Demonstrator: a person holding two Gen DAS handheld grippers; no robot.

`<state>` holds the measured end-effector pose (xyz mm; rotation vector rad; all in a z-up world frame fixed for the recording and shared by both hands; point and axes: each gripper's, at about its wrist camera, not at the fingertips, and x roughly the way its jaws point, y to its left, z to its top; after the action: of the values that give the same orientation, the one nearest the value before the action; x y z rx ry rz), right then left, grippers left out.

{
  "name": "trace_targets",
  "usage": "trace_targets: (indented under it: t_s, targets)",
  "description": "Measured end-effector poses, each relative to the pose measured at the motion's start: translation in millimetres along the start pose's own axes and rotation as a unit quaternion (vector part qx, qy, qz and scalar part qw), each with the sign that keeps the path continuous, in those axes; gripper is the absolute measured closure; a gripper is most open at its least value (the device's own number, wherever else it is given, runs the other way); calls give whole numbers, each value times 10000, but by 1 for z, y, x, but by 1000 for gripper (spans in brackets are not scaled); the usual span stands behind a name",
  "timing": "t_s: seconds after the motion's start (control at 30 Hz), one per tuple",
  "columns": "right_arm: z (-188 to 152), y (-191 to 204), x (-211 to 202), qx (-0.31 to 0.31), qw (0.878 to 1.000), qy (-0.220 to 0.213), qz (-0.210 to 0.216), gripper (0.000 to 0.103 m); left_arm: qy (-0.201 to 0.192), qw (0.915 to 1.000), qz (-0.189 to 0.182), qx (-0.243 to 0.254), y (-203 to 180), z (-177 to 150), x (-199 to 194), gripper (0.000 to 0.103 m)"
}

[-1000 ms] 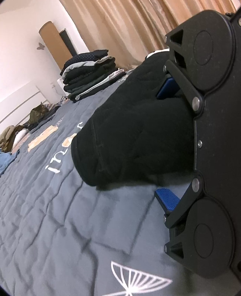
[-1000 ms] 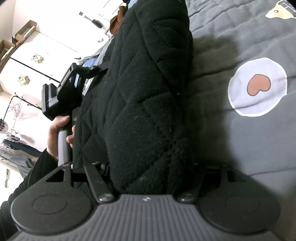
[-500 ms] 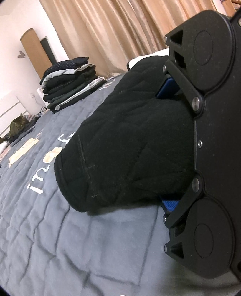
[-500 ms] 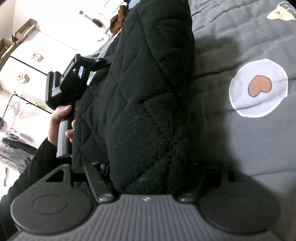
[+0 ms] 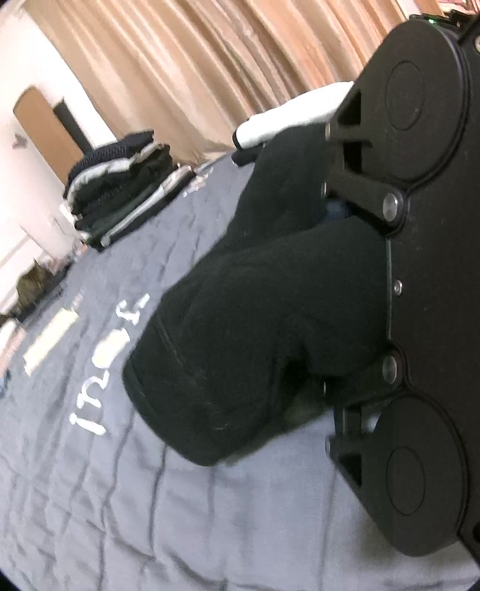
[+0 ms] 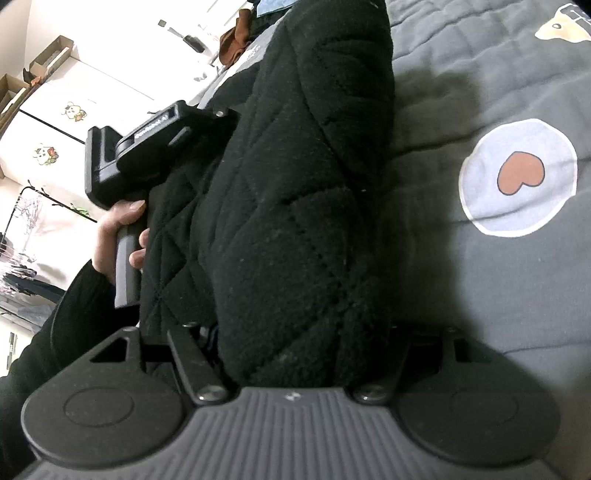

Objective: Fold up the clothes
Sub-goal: 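Lift the black jacket with both grippers off the bed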

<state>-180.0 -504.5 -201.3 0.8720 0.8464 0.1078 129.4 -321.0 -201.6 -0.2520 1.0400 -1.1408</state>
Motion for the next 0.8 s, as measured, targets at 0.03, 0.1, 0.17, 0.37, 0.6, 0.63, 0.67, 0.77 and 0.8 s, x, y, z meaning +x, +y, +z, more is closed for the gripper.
trace_targets:
  t_s: [0.03, 0.1, 0.17, 0.37, 0.6, 0.63, 0.67, 0.77, 0.8]
  targets:
    - [1, 0, 0, -6, 10000, -5, -15, 38, -55, 9999, 64, 118, -4, -2, -1, 52]
    - [1, 0, -1, -36, 10000, -14, -44, 38, -96, 9990, 248, 347, -13, -6, -1, 53]
    - [1, 1, -2, -68, 10000, -24, -66, 38, -82, 9986, 348, 400, -17, -7, -1, 53]
    - [0, -1, -5, -48, 9999, -80, -121, 41, 11, 9972, 572, 474, -23, -7, 0, 53]
    - [-4, 1, -8, -11, 9997, -187, -148, 50, -209, 9967, 635, 449, -32, -11, -7, 61]
    - [-4, 1, -9, -21, 9997, -195, -147, 53, -249, 9965, 647, 460, -34, -11, -8, 62]
    - [-3, 2, -9, -21, 9997, -206, -140, 55, -289, 9963, 659, 470, -36, -11, -10, 63]
    - [-3, 6, -11, -32, 9996, -244, -118, 59, -398, 9954, 722, 484, -43, -12, -18, 66]
    - [-2, 8, -12, -38, 9996, -258, -111, 60, -450, 9950, 741, 488, -47, -12, -21, 68]
